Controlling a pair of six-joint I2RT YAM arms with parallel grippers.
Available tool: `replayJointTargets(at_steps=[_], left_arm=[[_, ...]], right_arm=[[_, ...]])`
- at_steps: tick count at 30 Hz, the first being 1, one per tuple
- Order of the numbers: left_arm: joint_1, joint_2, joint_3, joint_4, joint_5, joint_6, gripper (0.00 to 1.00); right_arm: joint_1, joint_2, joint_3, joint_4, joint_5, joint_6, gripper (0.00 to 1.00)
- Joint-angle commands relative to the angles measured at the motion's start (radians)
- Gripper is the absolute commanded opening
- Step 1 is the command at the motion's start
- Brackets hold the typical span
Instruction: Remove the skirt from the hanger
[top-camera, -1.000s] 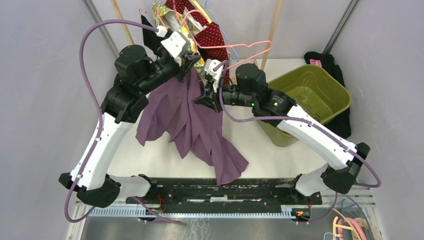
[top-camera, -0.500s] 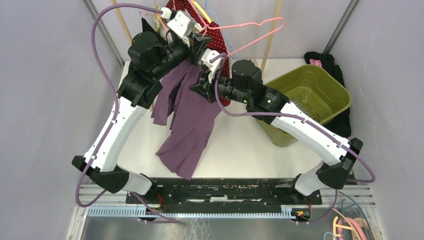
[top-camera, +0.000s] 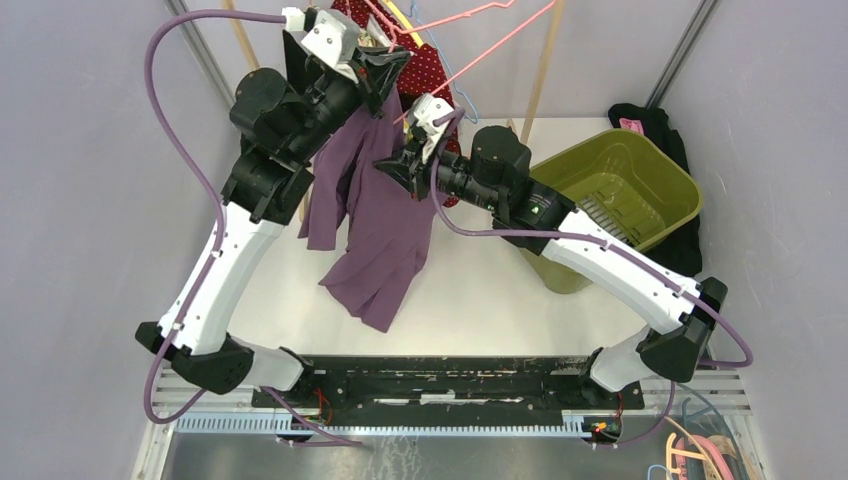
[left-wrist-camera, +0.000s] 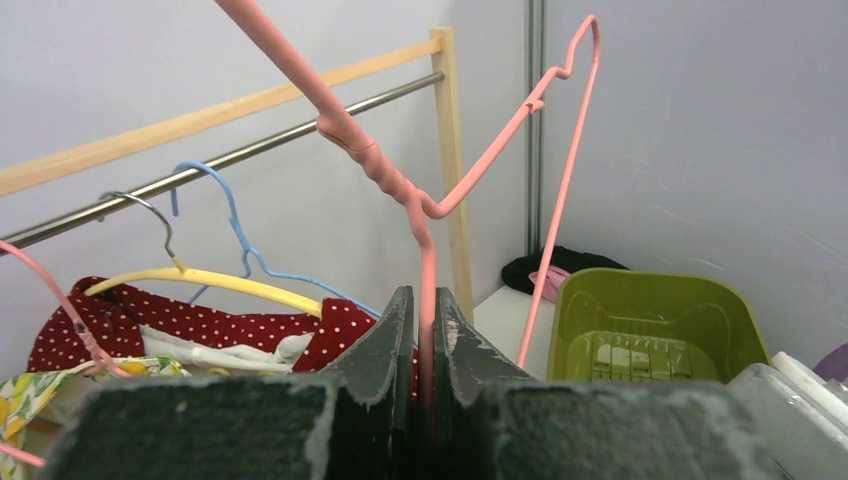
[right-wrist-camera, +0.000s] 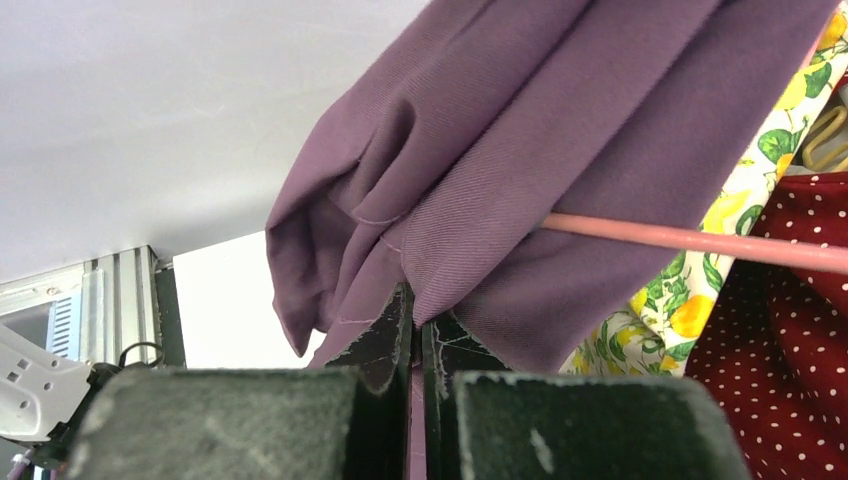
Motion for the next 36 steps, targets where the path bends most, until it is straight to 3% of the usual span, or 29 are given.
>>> replayJointTargets(at_steps=[1, 6, 20, 28, 29, 31, 32, 33, 34, 36], left_arm=[[0.006, -0.104, 0.060, 0.537, -0.114, 0.000, 0.03], [0.006, -0.132, 0.034, 0.566, -0.128, 0.018, 0.03], [0.005, -0.237, -0.197, 0.887, -0.182, -0.039, 0.03], [0.006, -0.238, -0.249, 1.020, -0.221, -0.060, 0.03], [0.005, -0.233, -0.248, 1.029, -0.210, -0.068, 0.05], [0.006, -0.223, -0.238, 1.037, -0.182, -0.108, 0.20], [0.006, -0.215, -0.228, 1.034, -0.169, -0.132, 0.19], [0.006, -0.208, -0.220, 1.028, -0.155, -0.142, 0.08], [0.006, -0.201, -0.215, 1.026, -0.155, -0.157, 0.04], [0.006, -0.193, -0.212, 1.029, -0.151, -0.172, 0.03]], right_arm=[[0.072, 0.057, -0.099, -0.247, -0.180, 0.050, 0.01], [0.072, 0.064, -0.108, -0.246, -0.171, 0.048, 0.01], [0.072, 0.077, -0.117, -0.244, -0.168, 0.050, 0.01], [0.071, 0.078, -0.119, -0.248, -0.161, 0.046, 0.01], [0.070, 0.077, -0.119, -0.250, -0.160, 0.043, 0.01], [0.070, 0.078, -0.118, -0.253, -0.157, 0.038, 0.01], [0.071, 0.077, -0.118, -0.254, -0.157, 0.035, 0.01], [0.070, 0.077, -0.116, -0.256, -0.157, 0.034, 0.01], [0.070, 0.077, -0.114, -0.257, -0.157, 0.032, 0.01], [0.070, 0.075, -0.113, -0.258, -0.157, 0.030, 0.01]])
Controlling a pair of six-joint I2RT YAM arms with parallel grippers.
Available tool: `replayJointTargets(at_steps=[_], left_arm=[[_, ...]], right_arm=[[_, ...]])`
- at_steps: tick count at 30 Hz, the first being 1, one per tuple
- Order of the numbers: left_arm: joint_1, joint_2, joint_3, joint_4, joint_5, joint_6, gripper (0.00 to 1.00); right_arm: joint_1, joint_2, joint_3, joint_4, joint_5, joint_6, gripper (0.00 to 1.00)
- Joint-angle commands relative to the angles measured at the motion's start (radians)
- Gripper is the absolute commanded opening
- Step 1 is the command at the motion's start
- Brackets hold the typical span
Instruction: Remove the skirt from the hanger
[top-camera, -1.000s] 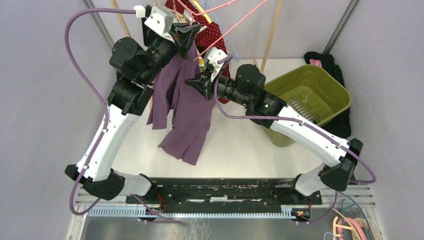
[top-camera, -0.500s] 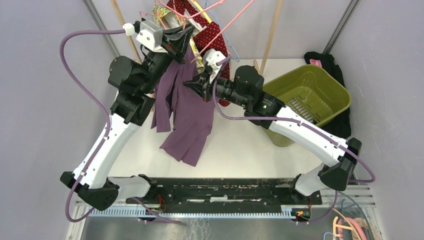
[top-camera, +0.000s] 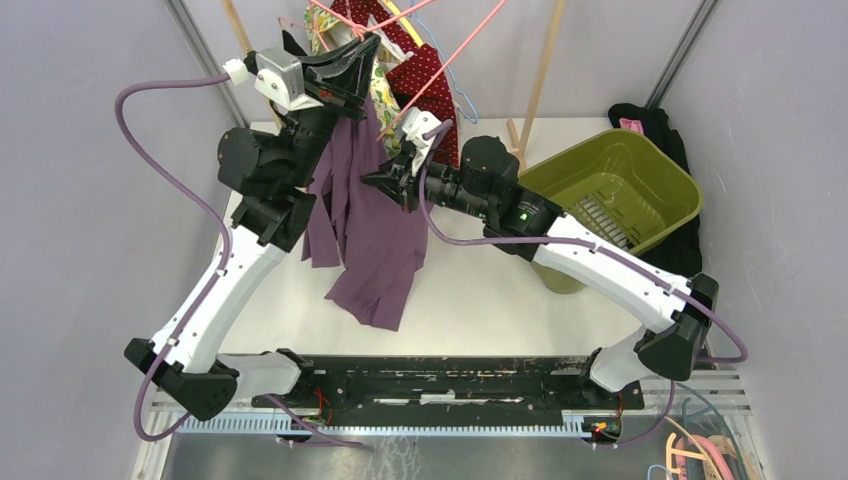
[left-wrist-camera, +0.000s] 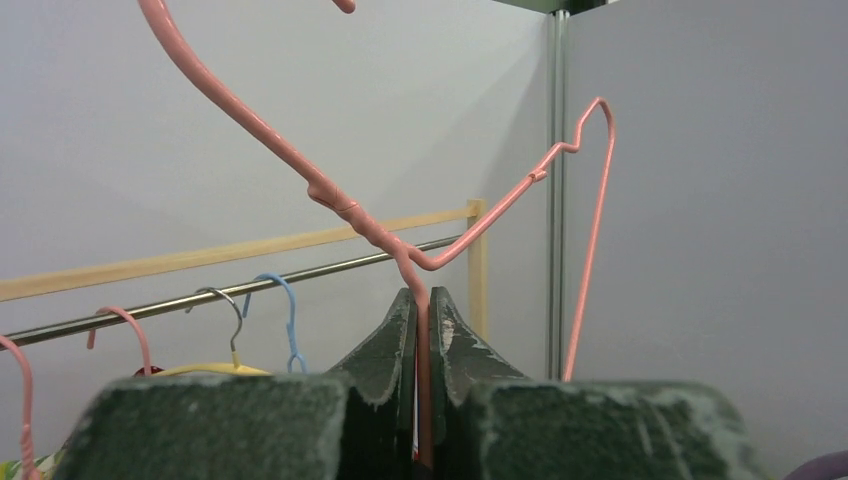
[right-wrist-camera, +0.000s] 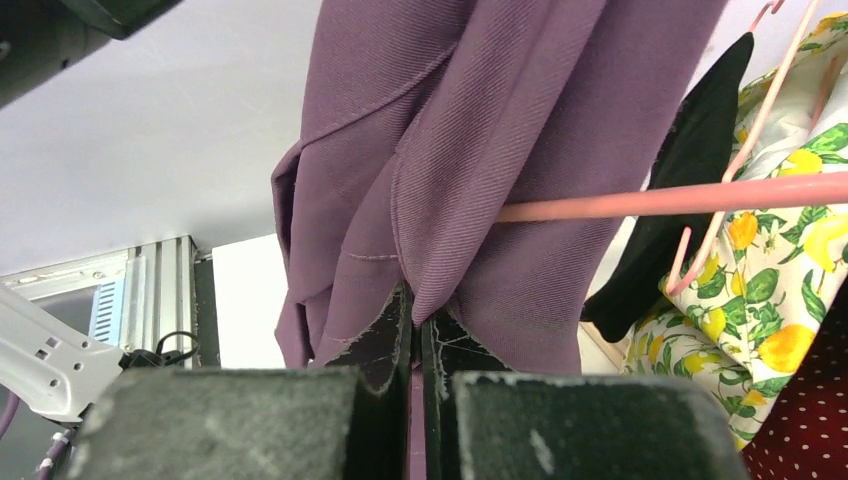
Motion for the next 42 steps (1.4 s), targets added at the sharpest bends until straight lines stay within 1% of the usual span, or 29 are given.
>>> replayJointTargets(at_steps=[1, 7, 9, 11, 14, 17, 20, 23, 24, 26, 28, 30, 31, 34, 37, 42], left_arm=[[0.004, -0.031, 0.127, 0.454, -0.037, -0.092, 0.03], [0.004, -0.028, 0.131, 0.438, -0.055, -0.070, 0.03], [0.004, -0.031, 0.122, 0.459, -0.083, -0.056, 0.03], [0.005, -0.030, 0.110, 0.484, -0.081, -0.032, 0.03], [0.004, -0.017, 0.096, 0.450, -0.068, -0.021, 0.03], [0.004, 0.001, 0.054, 0.446, -0.098, 0.004, 0.03], [0.005, 0.050, 0.082, 0.472, -0.128, 0.035, 0.03], [0.005, 0.095, 0.174, 0.463, -0.112, 0.008, 0.03], [0.004, 0.108, 0.203, 0.461, -0.101, -0.003, 0.03], [0.004, 0.127, 0.239, 0.461, -0.084, -0.039, 0.03], [0.003, 0.130, 0.249, 0.459, -0.058, -0.074, 0.03], [0.004, 0.122, 0.251, 0.434, -0.046, -0.094, 0.07], [0.005, 0.117, 0.255, 0.415, -0.038, -0.095, 0.04], [0.004, 0.103, 0.262, 0.356, -0.021, -0.090, 0.03], [0.004, 0.091, 0.255, 0.332, -0.029, -0.082, 0.03], [0.005, 0.042, 0.232, 0.191, -0.088, 0.002, 0.03]], right_arm=[[0.041, 0.058, -0.065, -0.335, -0.110, 0.013, 0.01], [0.040, 0.050, -0.072, -0.348, -0.100, -0.001, 0.01], [0.041, 0.046, -0.074, -0.369, -0.091, -0.014, 0.01], [0.041, 0.036, -0.076, -0.384, -0.081, -0.024, 0.01], [0.033, 0.001, -0.026, -0.403, -0.057, -0.037, 0.01], [0.032, -0.016, 0.077, -0.461, -0.033, -0.106, 0.01], [0.032, 0.012, 0.131, -0.535, -0.064, -0.130, 0.01], [0.035, 0.036, 0.079, -0.493, -0.149, -0.029, 0.01], [0.036, 0.039, 0.046, -0.445, -0.163, 0.017, 0.01], [0.043, 0.051, 0.015, -0.408, -0.170, 0.063, 0.01], [0.045, 0.066, 0.010, -0.424, -0.158, 0.054, 0.01], [0.045, 0.071, 0.011, -0.454, -0.140, 0.024, 0.01], [0.045, 0.070, 0.010, -0.460, -0.133, 0.012, 0.01], [0.045, 0.061, 0.001, -0.445, -0.118, 0.004, 0.01], [0.045, 0.050, 0.017, -0.464, -0.056, -0.016, 0.01], [0.029, -0.062, 0.038, -0.485, 0.199, -0.150, 0.01]])
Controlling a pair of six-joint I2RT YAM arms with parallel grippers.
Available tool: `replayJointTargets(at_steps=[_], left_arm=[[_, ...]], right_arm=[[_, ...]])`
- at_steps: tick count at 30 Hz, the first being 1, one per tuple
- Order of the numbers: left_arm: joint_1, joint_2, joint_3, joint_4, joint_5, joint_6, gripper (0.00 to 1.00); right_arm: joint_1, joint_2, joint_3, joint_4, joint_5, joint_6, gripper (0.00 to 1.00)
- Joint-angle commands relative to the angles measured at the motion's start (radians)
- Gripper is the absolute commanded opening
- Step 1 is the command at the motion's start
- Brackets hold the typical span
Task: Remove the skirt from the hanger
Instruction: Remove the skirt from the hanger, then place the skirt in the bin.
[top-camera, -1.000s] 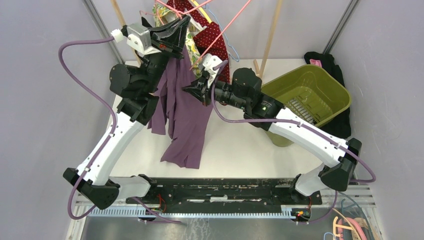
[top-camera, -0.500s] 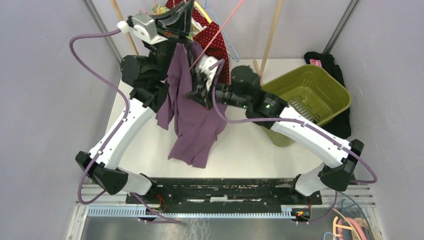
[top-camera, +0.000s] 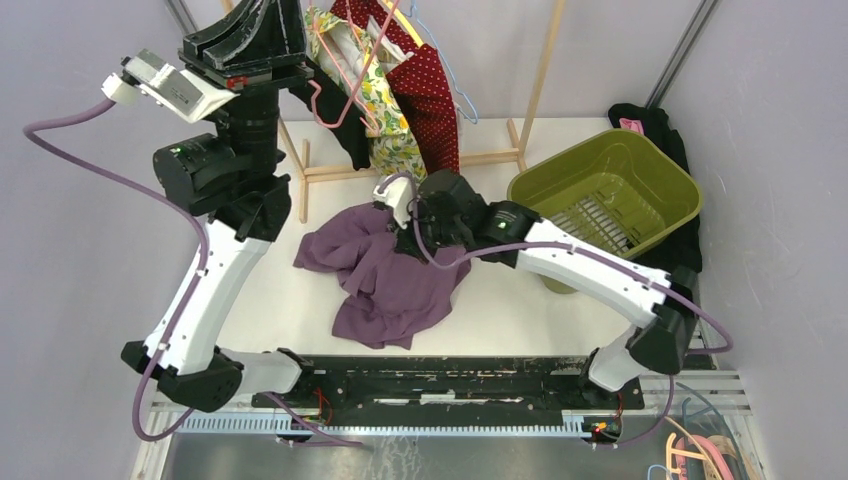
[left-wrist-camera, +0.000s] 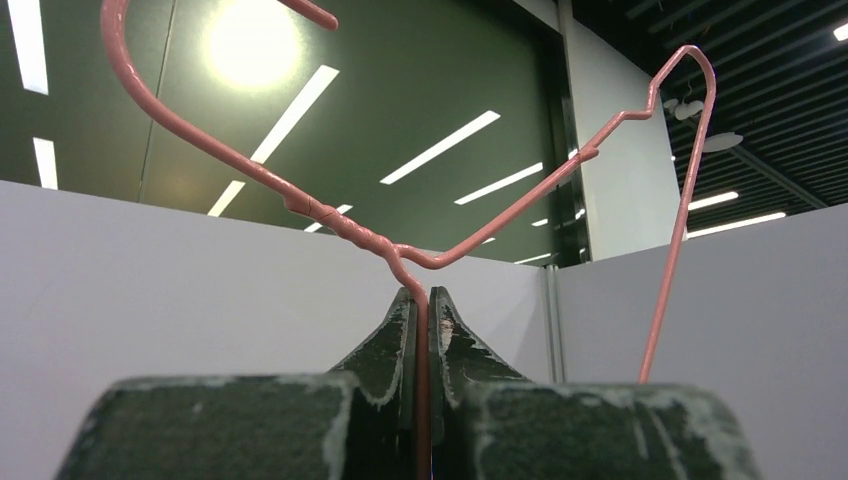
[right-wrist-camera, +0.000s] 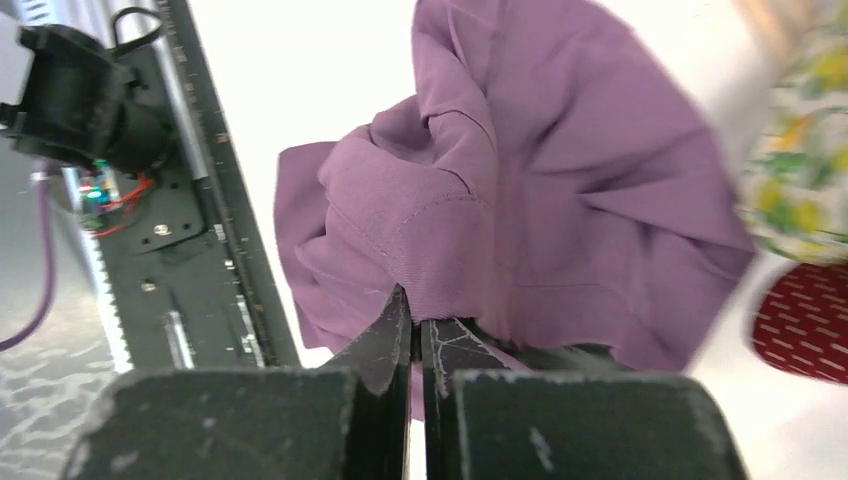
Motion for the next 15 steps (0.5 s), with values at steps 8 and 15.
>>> replayJointTargets(at_steps=[8, 15], left_arm=[[0.000, -0.197, -0.198, -0.266, -0.216, 0.283, 0.03], [0.000, -0.284, -0.269, -0.347, -0.298, 0.333, 0.03]], right_arm=[[-0.129, -0.254, 0.333, 0.087, 0.494, -0.239, 0.01], [-0.180, -0.238, 0.597, 0.224, 0.710, -0.540, 0.01]])
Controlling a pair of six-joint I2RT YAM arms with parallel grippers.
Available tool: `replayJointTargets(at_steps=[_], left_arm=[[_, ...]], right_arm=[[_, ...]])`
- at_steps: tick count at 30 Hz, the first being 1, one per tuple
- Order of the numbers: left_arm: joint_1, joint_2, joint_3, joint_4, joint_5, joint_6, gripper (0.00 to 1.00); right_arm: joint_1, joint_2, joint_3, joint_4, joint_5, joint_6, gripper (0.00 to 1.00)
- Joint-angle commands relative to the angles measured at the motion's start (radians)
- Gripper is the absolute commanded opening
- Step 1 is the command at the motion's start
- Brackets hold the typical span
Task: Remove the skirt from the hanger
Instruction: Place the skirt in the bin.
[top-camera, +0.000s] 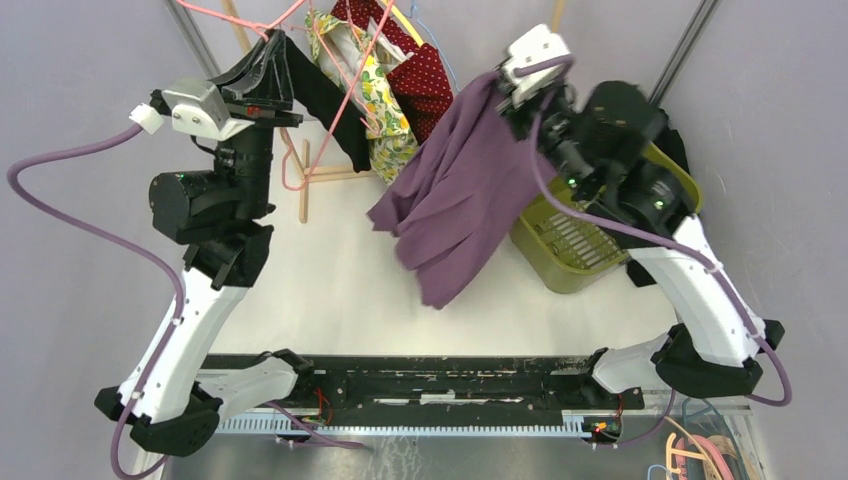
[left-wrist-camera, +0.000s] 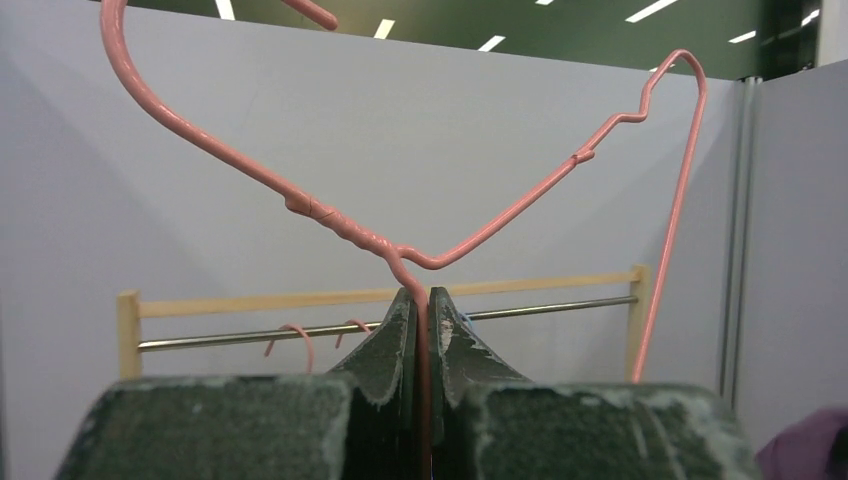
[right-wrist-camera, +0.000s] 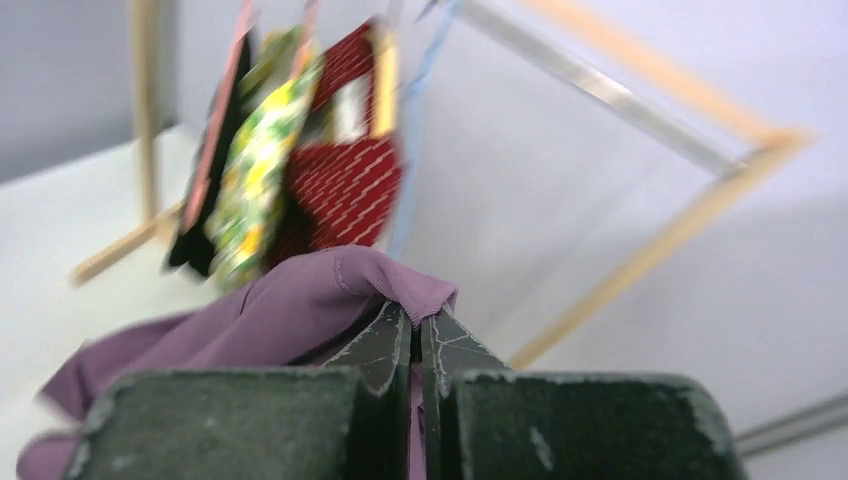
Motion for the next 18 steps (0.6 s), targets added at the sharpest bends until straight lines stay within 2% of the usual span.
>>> replayJointTargets(at_steps=[1, 5, 14, 18], left_arm=[[0.000, -0.058, -0.023, -0.032, -0.078, 0.087, 0.03], [0.000, -0.076, -0.029, -0.045, -0.069, 0.075, 0.03], [0.000, -0.099, -0.054, -0.125, -0.072, 0.065, 0.03], [0.000, -0.124, -0.086, -0.139, -0.075, 0.064, 0.03]], right_arm=[[-0.023, -0.025, 0.182, 0.251, 0.219, -0.269, 0.01], [-0.066, 0.007, 0.265, 0.365, 0.300, -0.435, 0.01], [-0.206, 0.112, 0.421, 0.426, 0.300, -0.499, 0.01], [-0.307, 0.138, 0.415, 0.442, 0.297, -0.486, 0.01]])
